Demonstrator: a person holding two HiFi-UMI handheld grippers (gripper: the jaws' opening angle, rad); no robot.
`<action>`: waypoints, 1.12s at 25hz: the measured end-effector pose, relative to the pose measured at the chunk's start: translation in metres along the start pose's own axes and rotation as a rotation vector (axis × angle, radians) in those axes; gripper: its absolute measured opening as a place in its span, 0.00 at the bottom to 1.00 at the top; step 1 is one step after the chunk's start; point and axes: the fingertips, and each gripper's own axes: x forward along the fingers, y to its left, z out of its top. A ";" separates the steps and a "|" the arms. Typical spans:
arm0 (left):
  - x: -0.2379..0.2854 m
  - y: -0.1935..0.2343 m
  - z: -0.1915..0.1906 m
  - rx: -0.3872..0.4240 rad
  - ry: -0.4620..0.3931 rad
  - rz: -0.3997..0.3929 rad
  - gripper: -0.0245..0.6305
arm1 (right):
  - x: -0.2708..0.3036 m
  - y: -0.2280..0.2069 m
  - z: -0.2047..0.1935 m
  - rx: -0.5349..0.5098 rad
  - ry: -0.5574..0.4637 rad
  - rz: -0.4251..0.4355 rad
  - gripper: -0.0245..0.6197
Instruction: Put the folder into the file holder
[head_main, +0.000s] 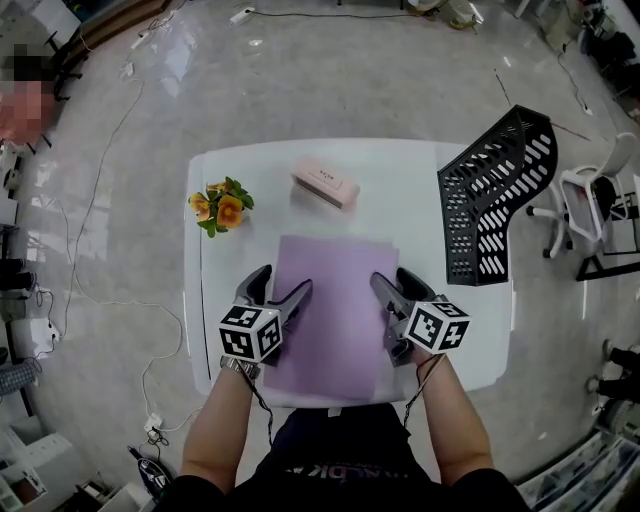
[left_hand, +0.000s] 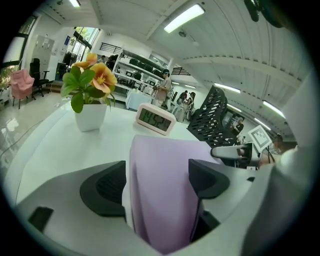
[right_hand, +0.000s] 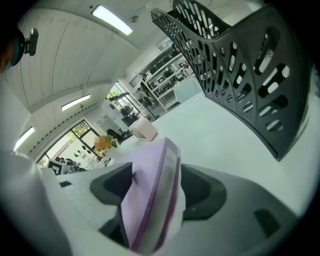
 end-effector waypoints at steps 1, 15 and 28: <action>0.002 0.000 -0.002 -0.001 0.011 -0.005 0.62 | 0.001 0.000 0.000 -0.001 0.006 0.002 0.49; 0.012 0.000 -0.010 -0.052 0.086 -0.044 0.61 | 0.008 0.003 -0.007 -0.025 0.073 -0.001 0.49; -0.010 -0.011 0.021 -0.016 -0.010 -0.041 0.61 | -0.007 0.031 0.018 -0.090 -0.013 0.022 0.49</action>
